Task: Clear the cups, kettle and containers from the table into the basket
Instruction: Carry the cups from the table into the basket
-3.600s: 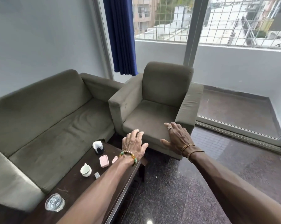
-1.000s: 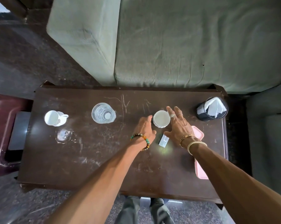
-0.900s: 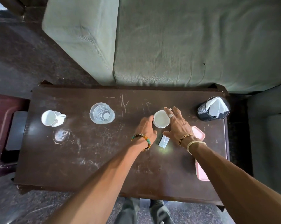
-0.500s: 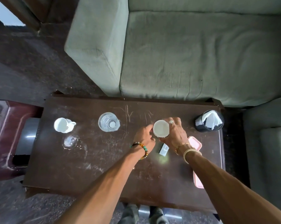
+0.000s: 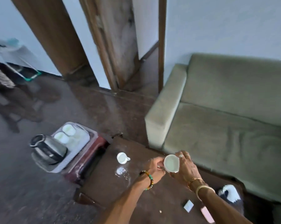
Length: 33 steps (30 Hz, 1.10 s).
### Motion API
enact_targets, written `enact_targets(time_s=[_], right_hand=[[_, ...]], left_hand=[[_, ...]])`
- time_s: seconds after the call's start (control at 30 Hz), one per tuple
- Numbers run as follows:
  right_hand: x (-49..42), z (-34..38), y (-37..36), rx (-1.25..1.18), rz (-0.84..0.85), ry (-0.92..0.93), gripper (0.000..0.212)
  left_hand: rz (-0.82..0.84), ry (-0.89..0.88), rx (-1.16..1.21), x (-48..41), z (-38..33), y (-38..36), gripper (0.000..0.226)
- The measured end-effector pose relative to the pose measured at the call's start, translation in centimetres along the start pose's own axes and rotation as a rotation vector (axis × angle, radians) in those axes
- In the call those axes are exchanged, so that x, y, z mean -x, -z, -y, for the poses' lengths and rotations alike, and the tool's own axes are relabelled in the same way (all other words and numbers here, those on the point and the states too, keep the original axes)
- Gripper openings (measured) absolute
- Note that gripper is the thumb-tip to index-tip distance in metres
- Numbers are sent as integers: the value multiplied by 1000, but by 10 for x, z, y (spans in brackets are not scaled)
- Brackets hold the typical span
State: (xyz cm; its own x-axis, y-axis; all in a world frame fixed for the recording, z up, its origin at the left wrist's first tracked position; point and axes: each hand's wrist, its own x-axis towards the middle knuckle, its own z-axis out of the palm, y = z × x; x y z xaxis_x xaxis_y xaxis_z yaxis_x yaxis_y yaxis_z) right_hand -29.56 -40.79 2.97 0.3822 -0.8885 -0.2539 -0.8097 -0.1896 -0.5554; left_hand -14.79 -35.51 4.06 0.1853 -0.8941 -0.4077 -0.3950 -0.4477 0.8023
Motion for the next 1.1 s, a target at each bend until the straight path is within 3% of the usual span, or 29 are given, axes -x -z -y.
enact_targets(time_s=[0.3,0.6,0.77,0.9,1.1], right_hand=[[11,145,-6,64,-15,170,73],[14,294,-101,154,42,261,69],[1,379,-133,186,46,335,73],[-16,430,-154,224,48,421,73],[-47,478,-203,291,58,516,62]], left_hand=[[-110,-14,-76,57,18,142,40],[-132,61,-37,102,114,280,47],[-219,66,-10,124,140,362,38],[-324,65,-60,133,159,414,26],[-334,122,-74,125,198,462,34]])
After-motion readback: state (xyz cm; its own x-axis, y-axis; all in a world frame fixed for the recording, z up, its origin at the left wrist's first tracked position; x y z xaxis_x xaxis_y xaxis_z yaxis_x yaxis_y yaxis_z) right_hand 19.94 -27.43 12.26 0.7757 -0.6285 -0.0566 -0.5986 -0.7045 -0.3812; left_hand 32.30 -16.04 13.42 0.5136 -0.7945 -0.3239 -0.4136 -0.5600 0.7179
